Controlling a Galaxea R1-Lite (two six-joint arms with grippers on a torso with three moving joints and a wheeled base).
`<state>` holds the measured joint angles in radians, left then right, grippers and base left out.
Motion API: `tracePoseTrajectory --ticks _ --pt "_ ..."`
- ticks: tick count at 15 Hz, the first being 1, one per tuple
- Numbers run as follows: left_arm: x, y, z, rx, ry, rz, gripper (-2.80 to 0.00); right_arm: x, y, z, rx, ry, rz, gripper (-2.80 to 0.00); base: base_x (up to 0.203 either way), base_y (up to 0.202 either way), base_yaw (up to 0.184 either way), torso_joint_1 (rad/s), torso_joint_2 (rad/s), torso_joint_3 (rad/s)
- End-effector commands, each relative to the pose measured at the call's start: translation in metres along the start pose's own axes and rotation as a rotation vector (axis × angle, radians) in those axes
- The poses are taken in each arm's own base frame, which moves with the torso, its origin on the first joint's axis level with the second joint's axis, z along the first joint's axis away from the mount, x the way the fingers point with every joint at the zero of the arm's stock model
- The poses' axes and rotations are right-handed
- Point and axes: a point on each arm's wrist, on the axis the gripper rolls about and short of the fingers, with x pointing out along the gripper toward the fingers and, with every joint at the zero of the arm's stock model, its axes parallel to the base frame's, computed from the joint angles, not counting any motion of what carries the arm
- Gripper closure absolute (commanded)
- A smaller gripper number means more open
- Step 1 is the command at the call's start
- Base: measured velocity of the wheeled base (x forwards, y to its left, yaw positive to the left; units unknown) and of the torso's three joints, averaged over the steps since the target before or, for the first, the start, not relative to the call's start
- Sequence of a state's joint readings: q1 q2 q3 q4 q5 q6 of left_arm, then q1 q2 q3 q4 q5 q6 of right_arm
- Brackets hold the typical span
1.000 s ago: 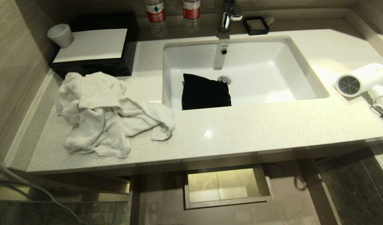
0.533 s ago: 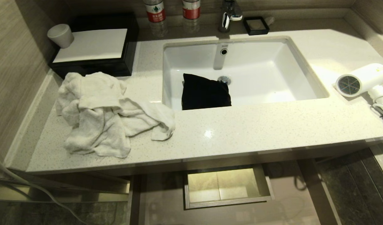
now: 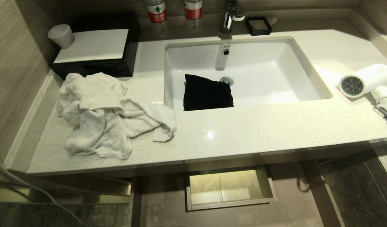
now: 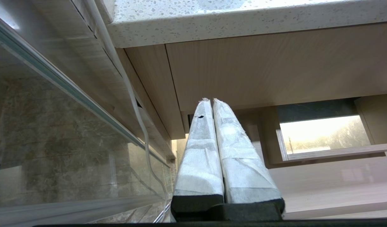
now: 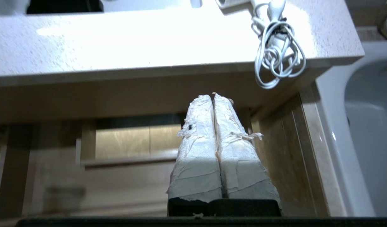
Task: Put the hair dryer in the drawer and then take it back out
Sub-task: Pick up the hairdryer
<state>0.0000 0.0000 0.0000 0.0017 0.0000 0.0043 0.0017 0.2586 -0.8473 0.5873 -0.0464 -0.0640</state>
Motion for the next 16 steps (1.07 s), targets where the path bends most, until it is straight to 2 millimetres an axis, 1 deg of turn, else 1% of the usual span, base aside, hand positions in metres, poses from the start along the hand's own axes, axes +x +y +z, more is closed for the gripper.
tracePoseTrajectory --ticks 1,3,4,6,8,10,11,13,15,16 --pt "0.0 0.0 0.0 0.0 0.001 0.0 0.0 0.044 -0.001 0.048 -0.032 0.254 -0.014 0.0 0.0 0.0 0.0 0.0 0.0 0.0" --pt "0.0 0.0 0.0 0.0 0.001 0.0 0.0 0.078 -0.004 0.073 -0.101 0.382 -0.092 0.0 0.0 0.0 0.0 0.0 0.0 0.0" --pt "0.0 0.0 0.0 0.0 0.001 0.0 0.0 0.095 -0.005 0.081 -0.141 0.442 -0.148 0.0 0.0 0.0 0.0 0.0 0.0 0.0" --pt "0.0 0.0 0.0 0.0 0.001 0.0 0.0 0.132 -0.006 0.092 -0.183 0.542 -0.223 0.0 0.0 0.0 0.0 0.0 0.0 0.0" --pt "0.0 0.0 0.0 0.0 0.001 0.0 0.0 0.169 -0.009 0.094 -0.19 0.628 -0.281 0.0 0.0 0.0 0.0 0.0 0.0 0.0" --pt "0.0 0.0 0.0 0.0 0.001 0.0 0.0 0.204 -0.021 0.091 -0.159 0.68 -0.34 0.0 0.0 0.0 0.0 0.0 0.0 0.0" --pt "0.0 0.0 0.0 0.0 0.001 0.0 0.0 0.22 -0.027 0.09 -0.136 0.679 -0.323 0.0 0.0 0.0 0.0 0.0 0.0 0.0" --pt "0.0 0.0 0.0 0.0 0.001 0.0 0.0 0.241 -0.041 0.088 -0.118 0.68 -0.278 0.0 0.0 0.0 0.0 0.0 0.0 0.0" --pt "0.0 0.0 0.0 0.0 0.001 0.0 0.0 0.257 -0.056 0.088 -0.09 0.654 -0.22 0.0 0.0 0.0 0.0 0.0 0.0 0.0" --pt "0.0 0.0 0.0 0.0 0.001 0.0 0.0 0.262 -0.059 0.089 -0.081 0.638 -0.188 0.0 0.0 0.0 0.0 0.0 0.0 0.0"
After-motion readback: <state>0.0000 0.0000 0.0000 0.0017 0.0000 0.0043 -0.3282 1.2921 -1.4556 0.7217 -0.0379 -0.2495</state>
